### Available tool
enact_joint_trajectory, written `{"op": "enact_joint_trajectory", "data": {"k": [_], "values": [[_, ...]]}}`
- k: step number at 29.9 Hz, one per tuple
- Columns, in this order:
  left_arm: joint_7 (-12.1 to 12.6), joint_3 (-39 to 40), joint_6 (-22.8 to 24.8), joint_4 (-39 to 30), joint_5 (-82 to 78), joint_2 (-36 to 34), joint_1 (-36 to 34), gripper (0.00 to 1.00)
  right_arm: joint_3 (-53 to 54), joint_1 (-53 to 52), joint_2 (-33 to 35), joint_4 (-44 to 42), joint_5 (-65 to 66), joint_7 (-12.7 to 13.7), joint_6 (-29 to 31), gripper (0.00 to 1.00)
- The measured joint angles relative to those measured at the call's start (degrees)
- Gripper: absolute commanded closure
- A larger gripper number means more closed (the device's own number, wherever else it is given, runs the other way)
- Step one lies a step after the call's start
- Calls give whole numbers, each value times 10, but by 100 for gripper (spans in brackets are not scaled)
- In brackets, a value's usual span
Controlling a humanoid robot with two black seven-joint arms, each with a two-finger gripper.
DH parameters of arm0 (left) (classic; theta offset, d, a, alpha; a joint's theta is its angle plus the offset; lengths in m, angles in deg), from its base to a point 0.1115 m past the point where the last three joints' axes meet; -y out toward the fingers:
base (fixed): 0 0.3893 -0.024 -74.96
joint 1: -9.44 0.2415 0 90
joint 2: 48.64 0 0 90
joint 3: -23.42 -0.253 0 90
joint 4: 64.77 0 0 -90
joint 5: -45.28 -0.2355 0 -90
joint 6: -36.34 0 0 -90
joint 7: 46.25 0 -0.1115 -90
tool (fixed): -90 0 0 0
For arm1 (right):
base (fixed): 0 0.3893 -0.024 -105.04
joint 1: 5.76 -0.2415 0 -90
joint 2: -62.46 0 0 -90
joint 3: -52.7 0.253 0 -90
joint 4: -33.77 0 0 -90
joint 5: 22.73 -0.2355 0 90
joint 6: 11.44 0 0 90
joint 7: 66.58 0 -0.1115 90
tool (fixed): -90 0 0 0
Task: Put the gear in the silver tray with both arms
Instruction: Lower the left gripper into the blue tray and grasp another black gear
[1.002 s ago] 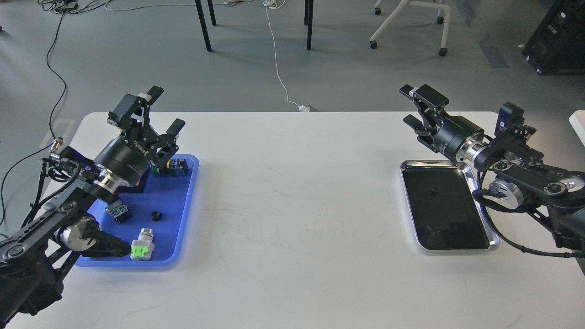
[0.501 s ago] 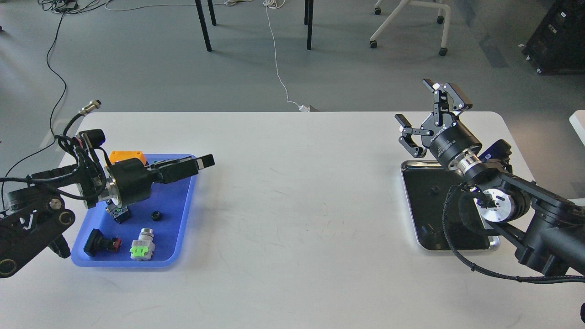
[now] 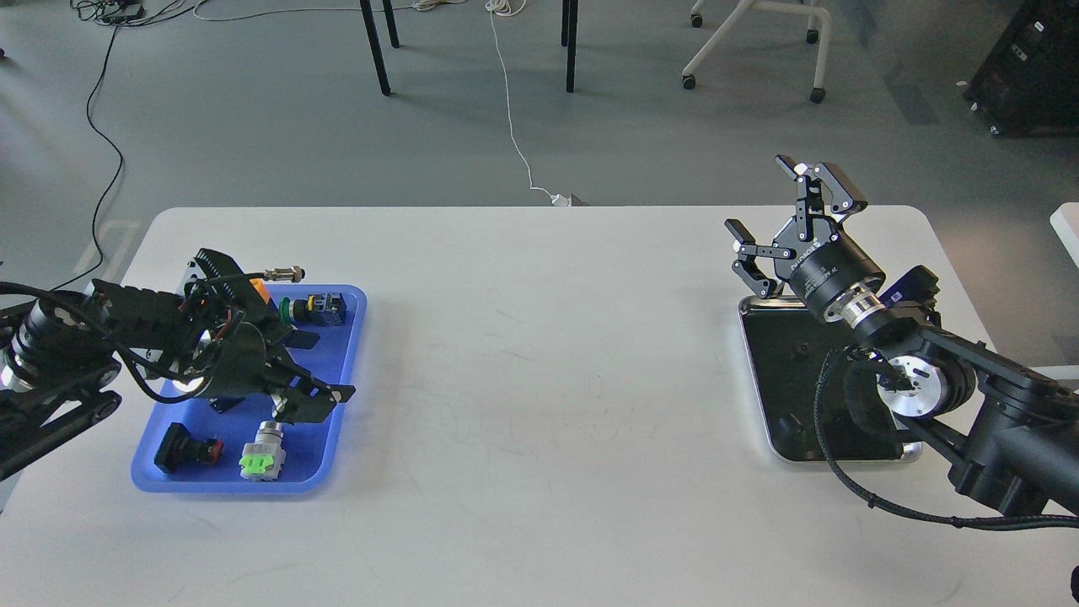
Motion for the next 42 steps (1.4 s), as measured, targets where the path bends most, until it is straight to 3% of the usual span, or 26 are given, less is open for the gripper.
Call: {"op": "enact_joint_trajectory", "data": {"k": [8,17,42], "values": [[0,-24,-2,35,0,-1,-3,43,0,0,4,3,0,0,0,4],[0,-34,-4,52,0,-1,-4,52,-1,-1,5,6,1,0,0,4],[0,-35,-4,81,0,-1,6,53,-1,0,5,8,1,0,1,4]]}}
